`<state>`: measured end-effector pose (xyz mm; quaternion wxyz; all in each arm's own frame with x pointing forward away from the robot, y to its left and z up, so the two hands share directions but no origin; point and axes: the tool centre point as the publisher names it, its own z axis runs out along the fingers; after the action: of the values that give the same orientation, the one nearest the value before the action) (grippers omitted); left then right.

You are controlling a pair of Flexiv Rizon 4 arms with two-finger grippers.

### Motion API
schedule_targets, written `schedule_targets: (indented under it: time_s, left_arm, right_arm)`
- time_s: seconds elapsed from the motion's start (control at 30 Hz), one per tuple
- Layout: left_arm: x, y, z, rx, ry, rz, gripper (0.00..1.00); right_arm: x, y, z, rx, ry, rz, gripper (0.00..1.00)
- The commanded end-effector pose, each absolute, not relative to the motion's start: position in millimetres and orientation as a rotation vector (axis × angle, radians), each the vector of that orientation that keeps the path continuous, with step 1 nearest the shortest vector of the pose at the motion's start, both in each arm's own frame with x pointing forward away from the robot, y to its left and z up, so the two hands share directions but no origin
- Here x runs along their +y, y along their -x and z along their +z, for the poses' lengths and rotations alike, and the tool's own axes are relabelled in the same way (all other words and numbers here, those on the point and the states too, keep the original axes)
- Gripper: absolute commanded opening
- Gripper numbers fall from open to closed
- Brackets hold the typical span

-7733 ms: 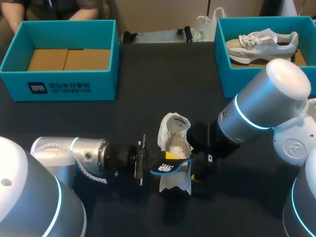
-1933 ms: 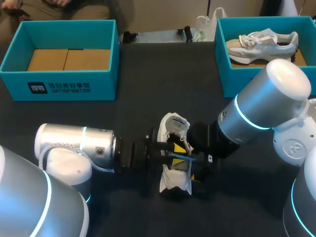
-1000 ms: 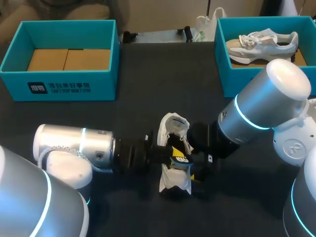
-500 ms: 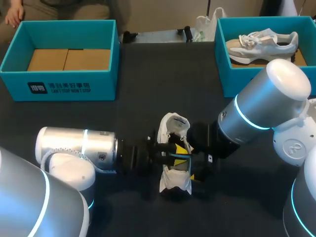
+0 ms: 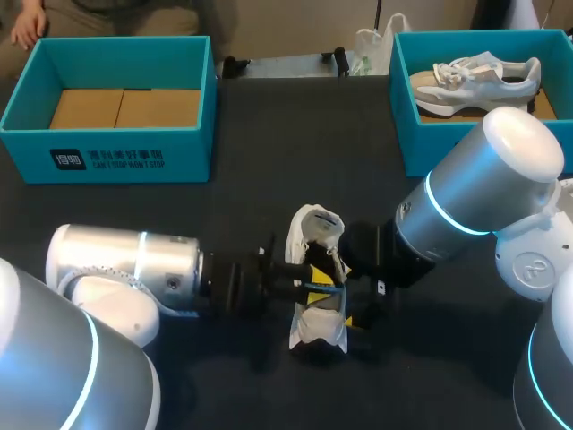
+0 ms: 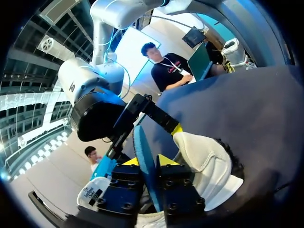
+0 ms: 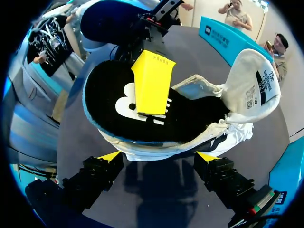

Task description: Take the shoe out of the shoebox, open the shoe tongue, remove and reinsert the insole, then place the shoe into the shoebox

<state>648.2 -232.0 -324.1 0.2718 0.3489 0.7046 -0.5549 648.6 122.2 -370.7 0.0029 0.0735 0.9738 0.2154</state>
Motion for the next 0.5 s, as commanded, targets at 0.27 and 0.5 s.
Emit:
schedule_targets:
  time_s: [0.27, 0.5]
  left_arm:
    - [-244, -659, -347, 1.887, -1.067, -1.417, 0.00]
    - [-244, -673, -359, 1.923, -1.045, -1.375, 0.00]
  right_arm:
    - [123, -648, -371, 3.052, -0.233, 0.673, 1.00]
    - [123, -648, -371, 3.052, -0.233, 0.673, 1.00]
